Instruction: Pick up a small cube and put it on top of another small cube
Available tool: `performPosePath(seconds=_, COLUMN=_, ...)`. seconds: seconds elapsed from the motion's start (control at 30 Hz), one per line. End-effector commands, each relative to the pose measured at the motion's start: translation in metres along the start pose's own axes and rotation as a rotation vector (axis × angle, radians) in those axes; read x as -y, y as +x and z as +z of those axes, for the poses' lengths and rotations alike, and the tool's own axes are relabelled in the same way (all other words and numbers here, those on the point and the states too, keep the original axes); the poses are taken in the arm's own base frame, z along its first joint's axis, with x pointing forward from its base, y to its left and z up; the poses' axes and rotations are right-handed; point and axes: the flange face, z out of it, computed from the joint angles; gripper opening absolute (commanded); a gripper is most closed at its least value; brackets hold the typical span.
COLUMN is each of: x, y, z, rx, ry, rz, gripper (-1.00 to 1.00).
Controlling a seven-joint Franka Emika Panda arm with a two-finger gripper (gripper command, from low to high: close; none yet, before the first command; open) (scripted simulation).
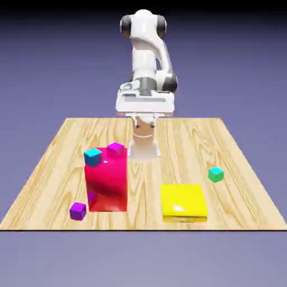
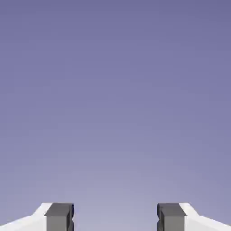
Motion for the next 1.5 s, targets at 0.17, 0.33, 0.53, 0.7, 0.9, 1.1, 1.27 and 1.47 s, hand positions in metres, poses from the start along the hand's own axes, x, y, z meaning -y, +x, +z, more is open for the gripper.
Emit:
performPosePath(seconds=0.17, x=-0.044, y=0.074, z=0.053, rx=0.146, ry=-0.200, rz=0.337, gripper=0.00)
performPosePath(seconds=0.33, x=-0.096, y=0.125, z=0.092, rx=0.268, ry=-0.335, rz=0.615, gripper=0.00)
performPosePath(seconds=0.53, x=-0.166, y=0.160, z=0.136, rx=0.437, ry=-0.461, rz=0.938, gripper=0.00)
performPosePath(seconds=0.7, x=-0.225, y=0.176, z=0.170, rx=0.585, ry=-0.534, rz=1.190, gripper=0.00)
performPosePath(seconds=0.9, x=-0.293, y=0.186, z=0.204, rx=0.765, ry=-0.580, rz=1.461, gripper=0.00)
performPosePath(seconds=1.1, x=-0.353, y=0.178, z=0.238, rx=0.972, ry=-0.592, rz=1.691, gripper=0.00)
performPosePath(seconds=1.27, x=-0.395, y=0.159, z=0.267, rx=1.167, ry=-0.580, rz=1.848, gripper=0.00)
performPosePath(seconds=1.47, x=-0.437, y=0.126, z=0.301, rx=1.423, ry=-0.543, rz=1.985, gripper=0.00)
